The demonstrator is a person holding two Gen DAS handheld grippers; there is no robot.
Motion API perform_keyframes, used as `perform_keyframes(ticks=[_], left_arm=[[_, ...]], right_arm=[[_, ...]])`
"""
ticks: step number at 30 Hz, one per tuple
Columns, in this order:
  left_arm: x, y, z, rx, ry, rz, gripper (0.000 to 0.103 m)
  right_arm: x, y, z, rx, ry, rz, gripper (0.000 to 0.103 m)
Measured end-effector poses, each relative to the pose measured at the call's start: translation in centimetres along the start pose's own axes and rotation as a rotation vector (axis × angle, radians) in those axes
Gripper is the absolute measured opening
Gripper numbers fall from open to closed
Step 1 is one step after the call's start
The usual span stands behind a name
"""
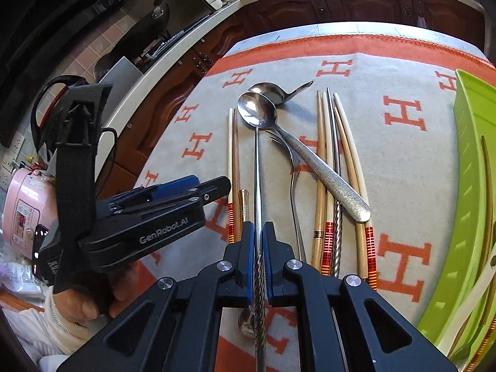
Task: Organize utensils
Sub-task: 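Grasp a metal chopstick with the right tool while the left grasps a red-banded pale chopstick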
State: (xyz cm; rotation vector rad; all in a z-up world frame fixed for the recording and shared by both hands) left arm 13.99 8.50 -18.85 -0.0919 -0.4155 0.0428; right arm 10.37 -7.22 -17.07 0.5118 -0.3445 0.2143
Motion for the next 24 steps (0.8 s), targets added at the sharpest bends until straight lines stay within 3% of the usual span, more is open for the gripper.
perform_keyframes(ticks=[7, 10, 12, 14, 15, 16, 24], left_arm=[[0.3, -1.0, -0.5, 0.047, 0.003, -0.006, 0.044], [0.2, -2.1, -0.7, 0.119, -0.008, -0.045, 0.044], [0.2, -2.1, -0.8, 0.123, -0.011, -0.037, 0.044], [0.0, -1.8, -0.6, 0.110, -0.015, -0.021, 0.039], [-0.1, -1.7, -0.5, 0.109, -0.020, -0.019, 0.025], [-0.2, -1.7, -0.4, 0.110, -0.026, -0.017, 0.005], [-1.8, 0.0, 0.8, 0.025, 0.011, 0.062, 0.003]], right_arm=[[-0.4, -0.8, 0.4, 0.018, -0.010, -0.015, 0.005], [-0.5, -1.1, 0.5, 0.024, -0.012, -0.024, 0.005], [-0.6, -1.3, 0.6, 0.028, -0.013, -0.026, 0.005], [-0.9, -1.4, 0.8, 0.028, -0.012, -0.026, 0.005], [-1.0, -1.5, 0.7, 0.029, -0.012, -0.027, 0.005], [-1.0, -1.5, 0.7, 0.031, -0.011, -0.027, 0.005], [-1.4, -1.3, 1.3, 0.057, -0.015, -0.020, 0.005]])
Point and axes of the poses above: each gripper's, at about its wrist camera, not at the fingertips, and z roughly against the way its jaws point, y to its left, x to its top, the point moved 1 cm from there along -z, roughly the way its jaws point, and after that the axes turned 3 degrees about y, right-handed, at the moved point
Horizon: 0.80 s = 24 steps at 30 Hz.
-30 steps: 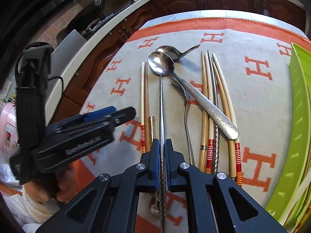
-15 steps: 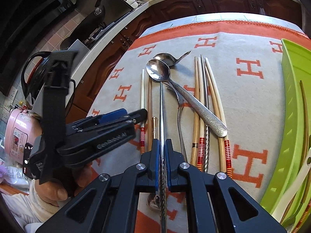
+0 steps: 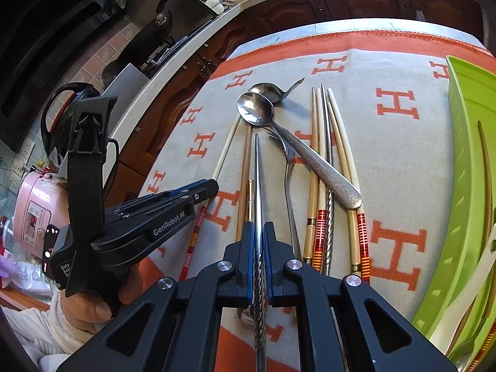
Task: Organize utensils
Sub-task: 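Grasp a metal chopstick with the right tool while the left grasps a red-banded pale chopstick, then carry both chopsticks into the green tray and open both tools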
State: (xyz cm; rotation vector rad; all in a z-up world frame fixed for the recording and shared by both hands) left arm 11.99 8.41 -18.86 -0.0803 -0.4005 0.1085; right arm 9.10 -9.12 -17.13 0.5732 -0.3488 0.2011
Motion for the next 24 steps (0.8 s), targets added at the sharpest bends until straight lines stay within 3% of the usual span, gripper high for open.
perform_keyframes(ticks=[10, 16, 24], left_arm=[[-1.1, -2.5, 5.4, -0.144, -0.016, -0.047, 0.003], [-1.3, -5.5, 7.7, -0.186, -0.042, -0.099, 0.003], [-0.7, -13.2, 10.3, -0.251, -0.090, -0.217, 0.003]], right_arm=[[-1.3, 0.5, 3.9, 0.014, -0.075, -0.008, 0.005], [-2.4, -0.6, 7.9, 0.003, -0.152, -0.047, 0.005], [-4.1, -5.2, 14.5, -0.058, -0.282, -0.162, 0.005]])
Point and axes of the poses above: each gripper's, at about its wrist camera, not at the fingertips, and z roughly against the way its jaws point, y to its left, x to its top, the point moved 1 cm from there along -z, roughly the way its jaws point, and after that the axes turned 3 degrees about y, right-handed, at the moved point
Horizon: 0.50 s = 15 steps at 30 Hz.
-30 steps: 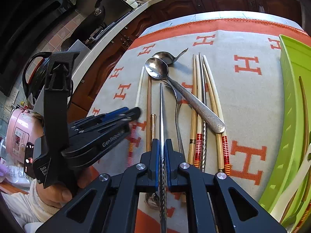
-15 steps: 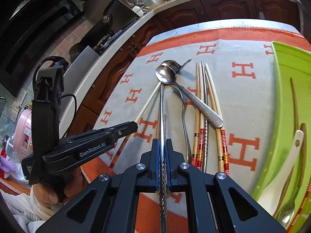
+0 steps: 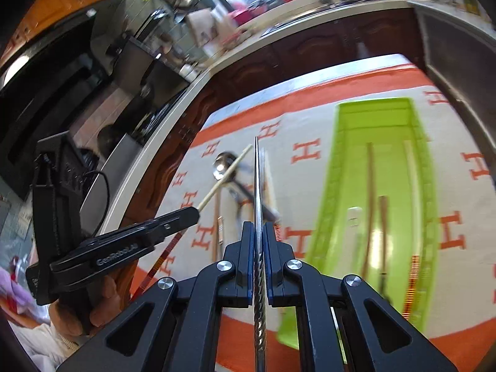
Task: Organize utensils
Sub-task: 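Carry both chopsticks into the green tray and open both tools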
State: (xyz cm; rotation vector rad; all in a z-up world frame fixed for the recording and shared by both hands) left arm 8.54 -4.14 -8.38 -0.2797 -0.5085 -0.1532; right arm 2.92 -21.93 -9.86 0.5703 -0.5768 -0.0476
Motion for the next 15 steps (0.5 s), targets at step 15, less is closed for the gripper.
perform_keyframes(ticks=[15], left_arm=[[1.9, -10.4, -7.7, -0.062, 0.123, -0.051, 0.003]], right_arm=[[1.0, -10.6, 3.1, -0.153, -0.059, -0.217, 0.006]])
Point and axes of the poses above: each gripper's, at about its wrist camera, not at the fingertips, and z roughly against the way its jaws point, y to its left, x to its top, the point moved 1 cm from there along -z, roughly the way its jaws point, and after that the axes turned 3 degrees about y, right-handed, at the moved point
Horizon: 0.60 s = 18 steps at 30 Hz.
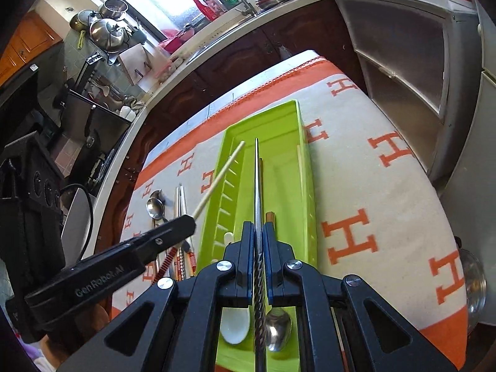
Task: Organize utensils
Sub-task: 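Carry both chopsticks into the green tray and open both tools, then withdraw both tools from the tray back over the utensil pile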
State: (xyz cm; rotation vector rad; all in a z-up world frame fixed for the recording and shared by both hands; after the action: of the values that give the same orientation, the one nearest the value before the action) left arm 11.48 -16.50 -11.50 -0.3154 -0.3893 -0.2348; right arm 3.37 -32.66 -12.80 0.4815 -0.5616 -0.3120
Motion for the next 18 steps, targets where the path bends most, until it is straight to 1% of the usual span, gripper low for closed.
perform_keyframes(ticks=[2, 4, 6, 8, 11, 14, 16, 17, 18], left_arm=[[0.1, 0.1, -1.2, -0.006, 0.024, 0.008, 0.003], [0.0, 0.0, -1.8, -0.003, 0.046, 0.004, 0.003], [-0.3, -0.2, -2.1, 0.007, 0.060, -0.010, 0.003], [-0.6, -0.1, -1.9, 0.013, 0.064, -0.020, 0.004], [-1.3, 0.4, -1.3, 0.042, 0.069, -0.042, 0.004], [-1.9, 1.0, -0.4, 0.074, 0.060, -0.057, 0.004], [-2.3, 1.5, 0.1, 0.092, 0.055, -0.061, 0.005], [-2.4, 1.7, 0.4, 0.094, 0.053, -0.061, 0.006], [-2.7, 2.1, 0.8, 0.096, 0.048, -0.059, 0.010]], right_arm=[[0.3, -0.2, -0.8, -0.011, 0.008, 0.002, 0.006], [0.4, 0.4, -2.1, -0.029, 0.022, 0.008, 0.007], [0.3, 0.7, -2.6, -0.040, 0.032, 0.029, 0.010], [0.2, 0.8, -2.9, -0.049, 0.035, 0.047, 0.024], [-0.2, 1.0, -2.8, -0.063, 0.019, 0.060, 0.031], [-0.7, 1.2, -2.3, -0.063, 0.014, 0.072, 0.035], [-0.9, 1.3, -2.1, -0.064, 0.014, 0.075, 0.035], [-1.1, 1.4, -2.0, -0.069, 0.016, 0.078, 0.035], [-1.2, 1.5, -1.8, -0.072, 0.017, 0.078, 0.036]])
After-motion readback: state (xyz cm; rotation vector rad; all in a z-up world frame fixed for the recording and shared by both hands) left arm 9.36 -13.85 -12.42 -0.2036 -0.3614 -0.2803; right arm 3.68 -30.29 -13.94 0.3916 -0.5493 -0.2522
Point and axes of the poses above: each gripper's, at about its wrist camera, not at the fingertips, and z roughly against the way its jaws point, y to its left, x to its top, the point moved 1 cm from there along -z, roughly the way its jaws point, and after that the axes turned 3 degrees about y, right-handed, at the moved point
